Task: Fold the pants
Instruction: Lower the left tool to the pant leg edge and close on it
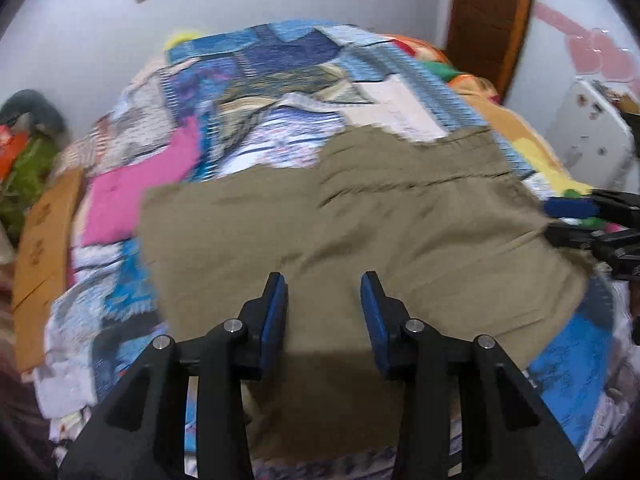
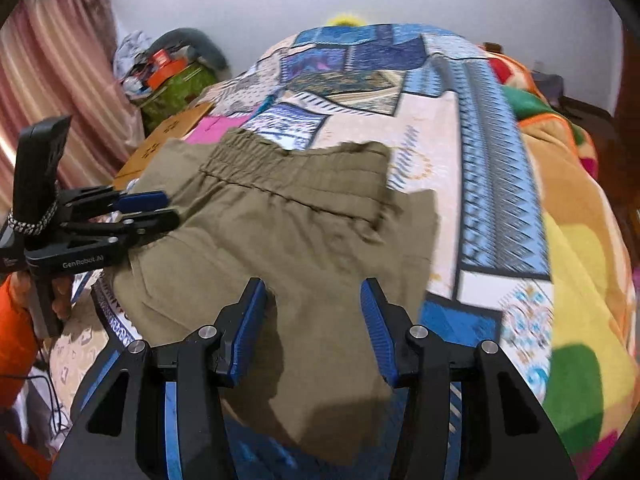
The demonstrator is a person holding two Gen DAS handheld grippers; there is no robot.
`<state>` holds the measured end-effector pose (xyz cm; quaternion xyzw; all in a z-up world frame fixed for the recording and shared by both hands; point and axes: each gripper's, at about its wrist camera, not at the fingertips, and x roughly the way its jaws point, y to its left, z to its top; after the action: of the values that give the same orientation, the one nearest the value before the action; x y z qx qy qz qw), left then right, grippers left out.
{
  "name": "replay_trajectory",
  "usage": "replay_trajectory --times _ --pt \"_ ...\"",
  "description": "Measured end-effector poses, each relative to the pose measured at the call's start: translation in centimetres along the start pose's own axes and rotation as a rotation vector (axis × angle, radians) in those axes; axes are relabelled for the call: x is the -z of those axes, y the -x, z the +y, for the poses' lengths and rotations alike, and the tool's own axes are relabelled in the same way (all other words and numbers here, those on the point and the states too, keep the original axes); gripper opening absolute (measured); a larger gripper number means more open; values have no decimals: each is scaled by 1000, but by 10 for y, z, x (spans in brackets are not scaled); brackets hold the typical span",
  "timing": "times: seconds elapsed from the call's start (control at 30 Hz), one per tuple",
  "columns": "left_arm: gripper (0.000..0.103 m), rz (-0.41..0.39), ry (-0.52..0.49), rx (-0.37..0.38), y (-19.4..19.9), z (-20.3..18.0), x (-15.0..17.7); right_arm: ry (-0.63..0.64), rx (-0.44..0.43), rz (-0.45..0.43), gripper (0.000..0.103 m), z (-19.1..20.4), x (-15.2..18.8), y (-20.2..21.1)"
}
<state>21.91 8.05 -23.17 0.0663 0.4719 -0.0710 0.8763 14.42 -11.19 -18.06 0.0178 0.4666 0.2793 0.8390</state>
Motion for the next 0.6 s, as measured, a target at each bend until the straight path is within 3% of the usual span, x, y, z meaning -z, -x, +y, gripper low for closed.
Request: replay_trajectory --times 0.13,0.23,0.47,0.53,0.6 --pt "55 13 97 18 8 24 14 -22 86 16 45 -11 12 12" --pt "56 6 104 -36 16 30 24 -74 77 20 45 -22 23 20" --pt "59 -11 176 -54 32 41 27 -90 110 6 47 -26 29 34" --pt "59 -30 178 -142 40 45 26 -80 119 7 47 -25 26 33" --pt "59 -43 195 -122 44 55 26 -90 121 10 47 -26 23 32"
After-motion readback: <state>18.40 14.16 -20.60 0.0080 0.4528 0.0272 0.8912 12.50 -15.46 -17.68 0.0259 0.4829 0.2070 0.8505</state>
